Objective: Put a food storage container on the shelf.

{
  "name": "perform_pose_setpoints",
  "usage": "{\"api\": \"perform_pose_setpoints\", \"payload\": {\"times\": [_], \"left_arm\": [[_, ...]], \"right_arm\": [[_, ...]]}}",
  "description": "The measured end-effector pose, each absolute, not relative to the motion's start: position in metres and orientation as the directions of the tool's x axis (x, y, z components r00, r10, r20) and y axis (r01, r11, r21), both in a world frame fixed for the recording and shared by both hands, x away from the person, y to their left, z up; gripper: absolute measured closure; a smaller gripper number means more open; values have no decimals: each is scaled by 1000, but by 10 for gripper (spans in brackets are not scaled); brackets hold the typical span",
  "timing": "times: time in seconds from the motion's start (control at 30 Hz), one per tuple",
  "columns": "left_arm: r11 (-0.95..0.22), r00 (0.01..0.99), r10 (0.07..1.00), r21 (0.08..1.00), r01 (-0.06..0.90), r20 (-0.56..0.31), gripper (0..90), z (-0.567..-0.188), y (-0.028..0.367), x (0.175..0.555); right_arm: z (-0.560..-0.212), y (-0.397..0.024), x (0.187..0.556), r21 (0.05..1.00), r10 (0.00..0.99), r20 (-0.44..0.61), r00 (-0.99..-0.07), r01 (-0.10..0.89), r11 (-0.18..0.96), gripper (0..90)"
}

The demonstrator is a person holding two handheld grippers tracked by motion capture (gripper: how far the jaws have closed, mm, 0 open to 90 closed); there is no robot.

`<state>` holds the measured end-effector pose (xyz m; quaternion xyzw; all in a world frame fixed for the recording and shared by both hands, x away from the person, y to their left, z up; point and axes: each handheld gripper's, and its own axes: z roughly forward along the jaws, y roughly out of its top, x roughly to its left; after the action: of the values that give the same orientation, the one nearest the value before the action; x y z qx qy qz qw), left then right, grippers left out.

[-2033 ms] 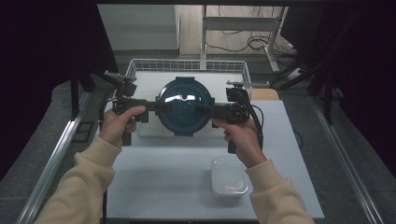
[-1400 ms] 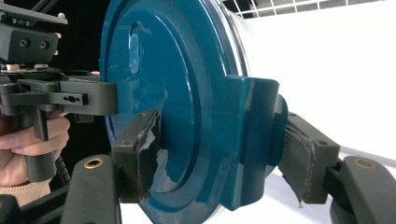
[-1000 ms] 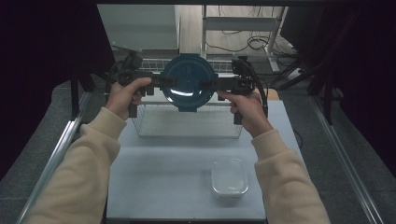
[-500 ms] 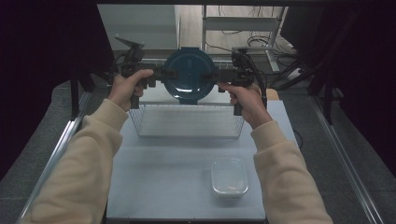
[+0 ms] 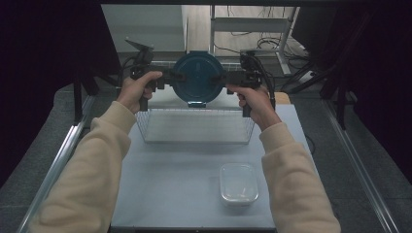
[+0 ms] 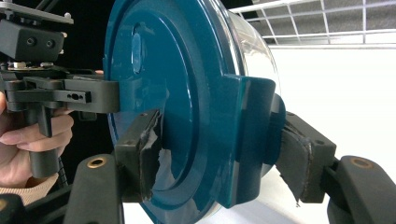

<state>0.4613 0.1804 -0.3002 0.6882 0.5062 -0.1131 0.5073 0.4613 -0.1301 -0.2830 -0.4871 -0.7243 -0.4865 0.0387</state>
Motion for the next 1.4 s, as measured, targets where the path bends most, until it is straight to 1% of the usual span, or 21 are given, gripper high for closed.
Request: {"api": "perform_pose_setpoints", "payload": {"times": [0.2,0.53,0.8,1.03,1.07,1.37,1.4], "left_arm": [[40,435,584,559,828,-685,383,-310,179,471],[71,409,566,536,841,-716,385,-314,180,481],[94,374,548,499,861,-748,379,-319,182,491],[104,351,534,472,876,-770,375,-323,184,497],[113,342,529,464,879,-776,373,-324,184,498],[137,325,520,453,881,-790,367,-328,183,503],[145,320,517,450,881,-794,364,-330,183,504]], "right_arm": [[-294,-132,474,645,665,547,-508,762,52,362],[-297,-133,484,633,656,576,-489,773,20,364],[-302,-136,496,585,634,637,-438,810,-28,363],[-305,-137,503,562,627,659,-415,826,-44,360],[-305,-137,505,540,624,675,-393,840,-55,358],[-310,-139,510,503,616,706,-350,860,-89,351],[-312,-139,511,482,612,721,-326,870,-105,342]]}}
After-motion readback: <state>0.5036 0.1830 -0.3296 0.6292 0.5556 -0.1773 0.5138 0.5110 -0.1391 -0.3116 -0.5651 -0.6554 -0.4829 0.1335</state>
